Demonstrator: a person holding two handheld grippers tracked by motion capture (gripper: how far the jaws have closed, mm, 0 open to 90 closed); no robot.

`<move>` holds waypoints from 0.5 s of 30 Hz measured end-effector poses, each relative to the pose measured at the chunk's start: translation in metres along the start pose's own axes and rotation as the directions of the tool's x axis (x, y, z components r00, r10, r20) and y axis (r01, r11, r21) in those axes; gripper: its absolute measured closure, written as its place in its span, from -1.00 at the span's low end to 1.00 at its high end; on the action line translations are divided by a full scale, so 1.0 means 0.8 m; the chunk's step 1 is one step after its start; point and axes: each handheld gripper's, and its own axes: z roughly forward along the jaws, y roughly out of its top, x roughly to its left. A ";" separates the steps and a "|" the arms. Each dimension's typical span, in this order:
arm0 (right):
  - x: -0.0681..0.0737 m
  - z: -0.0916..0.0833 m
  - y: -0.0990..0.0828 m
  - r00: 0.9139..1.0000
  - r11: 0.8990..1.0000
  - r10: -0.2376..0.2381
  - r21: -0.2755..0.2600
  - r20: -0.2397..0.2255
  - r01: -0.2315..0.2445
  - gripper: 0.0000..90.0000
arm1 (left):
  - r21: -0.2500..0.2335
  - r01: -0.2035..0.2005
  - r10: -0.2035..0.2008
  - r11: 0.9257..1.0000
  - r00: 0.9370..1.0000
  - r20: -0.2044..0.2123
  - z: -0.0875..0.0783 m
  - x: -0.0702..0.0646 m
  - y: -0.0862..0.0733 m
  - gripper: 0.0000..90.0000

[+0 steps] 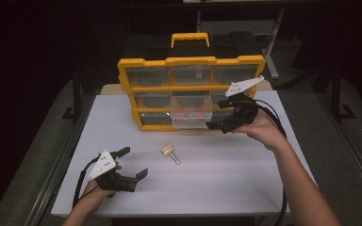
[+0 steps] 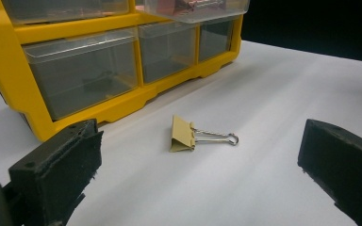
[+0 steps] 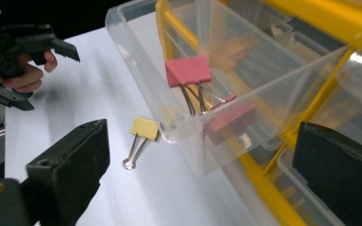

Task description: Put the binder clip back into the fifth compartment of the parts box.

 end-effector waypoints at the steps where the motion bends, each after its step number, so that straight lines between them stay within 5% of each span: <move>1: 0.002 0.004 -0.005 1.000 1.000 0.000 0.002 0.005 0.000 -0.95 | 0.002 -0.002 0.002 1.000 1.000 0.000 0.000 0.000 0.000 -1.00; 15: 0.005 0.020 -0.037 0.999 0.999 0.036 0.001 0.017 -0.036 -0.96 | -0.003 0.004 -0.004 1.000 1.000 -0.001 0.000 0.000 0.000 -1.00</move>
